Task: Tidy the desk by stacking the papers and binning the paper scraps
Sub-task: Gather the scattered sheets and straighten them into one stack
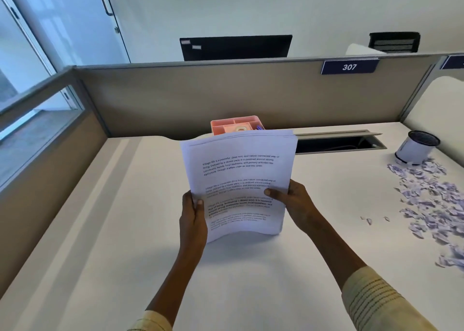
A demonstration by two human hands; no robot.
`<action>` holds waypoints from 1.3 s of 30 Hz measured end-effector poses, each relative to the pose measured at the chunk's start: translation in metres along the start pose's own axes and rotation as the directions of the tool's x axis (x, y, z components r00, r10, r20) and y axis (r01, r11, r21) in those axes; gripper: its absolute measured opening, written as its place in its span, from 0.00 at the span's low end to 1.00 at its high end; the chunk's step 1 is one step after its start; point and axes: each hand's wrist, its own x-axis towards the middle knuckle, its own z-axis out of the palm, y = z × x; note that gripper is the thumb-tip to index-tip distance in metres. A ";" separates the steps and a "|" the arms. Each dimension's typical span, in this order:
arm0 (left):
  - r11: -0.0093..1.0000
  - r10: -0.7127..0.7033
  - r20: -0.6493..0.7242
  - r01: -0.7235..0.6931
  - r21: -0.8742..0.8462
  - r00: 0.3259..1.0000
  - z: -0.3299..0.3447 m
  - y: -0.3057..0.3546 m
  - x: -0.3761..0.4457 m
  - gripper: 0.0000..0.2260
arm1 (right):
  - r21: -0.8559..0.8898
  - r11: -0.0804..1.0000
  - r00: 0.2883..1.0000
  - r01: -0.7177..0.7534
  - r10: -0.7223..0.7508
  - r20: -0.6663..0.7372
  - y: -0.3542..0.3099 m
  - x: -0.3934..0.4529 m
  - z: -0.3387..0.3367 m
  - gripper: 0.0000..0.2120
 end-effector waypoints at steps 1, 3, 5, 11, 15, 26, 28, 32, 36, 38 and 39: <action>1.000 0.015 -0.005 -0.015 0.011 1.000 0.001 0.002 0.000 0.15 | 0.010 1.000 1.000 -0.002 0.002 -0.005 0.000 0.000 0.001 0.17; 1.000 0.024 -0.021 -0.024 0.011 0.999 0.002 0.005 -0.001 0.11 | 0.022 1.000 1.000 -0.004 0.004 -0.017 -0.003 0.000 0.002 0.15; 1.000 0.015 -0.040 -0.015 -0.014 0.999 0.001 0.004 -0.002 0.08 | 0.014 1.000 1.000 0.005 -0.005 -0.012 -0.006 0.001 0.000 0.14; 0.993 -0.110 0.072 0.107 0.045 0.991 0.006 -0.014 -0.005 0.13 | -0.108 0.993 0.997 -0.053 0.046 -0.061 0.013 -0.005 -0.005 0.16; 0.962 0.150 -0.059 -0.132 0.241 0.987 -0.010 0.008 0.008 0.33 | -0.356 0.934 0.991 0.020 -0.066 -0.119 -0.011 0.001 -0.006 0.07; 0.937 0.100 0.174 -0.152 0.314 0.980 -0.044 0.087 0.047 0.19 | -0.897 0.248 0.930 0.366 -0.136 0.342 -0.103 0.007 0.020 0.08; 0.985 -0.001 0.180 -0.030 0.170 0.984 -0.044 0.073 0.042 0.10 | -0.889 0.291 0.935 0.355 -0.093 0.343 -0.109 0.007 0.011 0.01; 0.994 -0.107 0.174 0.100 0.046 0.979 -0.042 0.047 0.033 0.07 | -0.931 0.260 0.960 0.258 0.041 0.277 -0.101 0.012 -0.031 0.03; 0.980 -0.187 0.193 0.196 -0.031 0.963 -0.050 0.027 0.032 0.23 | -0.782 0.608 0.988 0.138 -0.035 0.147 -0.066 0.009 -0.074 0.06; 0.973 -0.205 0.200 0.222 -0.066 0.958 -0.049 0.020 0.031 0.19 | -0.500 0.862 0.996 0.088 -0.061 0.070 -0.046 0.003 -0.080 0.17; 0.966 -0.217 0.201 0.240 -0.093 0.955 -0.048 0.017 0.030 0.14 | -0.339 0.938 0.997 0.070 -0.056 0.051 -0.034 0.000 -0.080 0.22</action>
